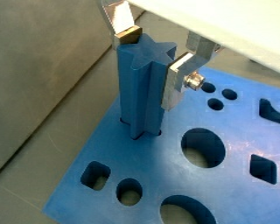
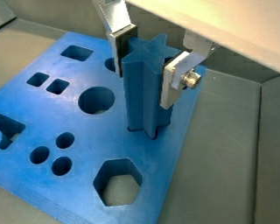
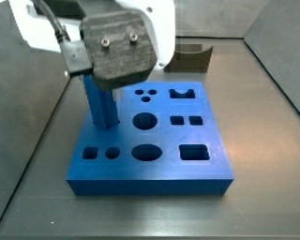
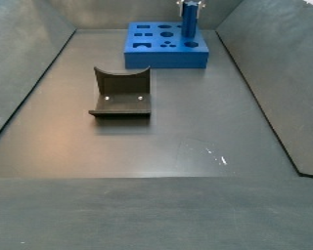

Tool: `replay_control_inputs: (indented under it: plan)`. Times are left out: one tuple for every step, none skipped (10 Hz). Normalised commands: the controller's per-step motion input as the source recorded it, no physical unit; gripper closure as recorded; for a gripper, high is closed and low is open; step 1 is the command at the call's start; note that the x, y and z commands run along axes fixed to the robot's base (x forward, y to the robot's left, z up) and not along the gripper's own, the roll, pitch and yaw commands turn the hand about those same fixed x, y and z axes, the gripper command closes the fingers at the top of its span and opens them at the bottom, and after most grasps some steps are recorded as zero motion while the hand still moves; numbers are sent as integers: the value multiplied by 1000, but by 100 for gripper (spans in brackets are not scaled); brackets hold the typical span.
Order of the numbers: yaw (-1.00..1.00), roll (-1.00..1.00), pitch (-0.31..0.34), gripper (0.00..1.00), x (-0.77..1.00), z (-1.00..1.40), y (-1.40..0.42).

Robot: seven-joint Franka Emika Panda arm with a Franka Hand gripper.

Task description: Insert the star object.

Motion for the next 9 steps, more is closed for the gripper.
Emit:
replay_control_inputs:
  plan:
    - [0,94,-191,100,0,-831,0]
    - [-26,184,-131,100,0,-851,0]
    - [-69,206,-94,100,0,-897,0]
    - [-51,209,-96,100,0,-883,0]
    - [0,207,-79,100,-46,-926,0]
    - [-17,96,-71,100,-89,-1000,-40]
    - [-49,61,-89,100,-54,-1000,-129]
    - [-37,73,-120,100,0,-1000,-97]
    - [0,-21,-66,100,117,-414,0]
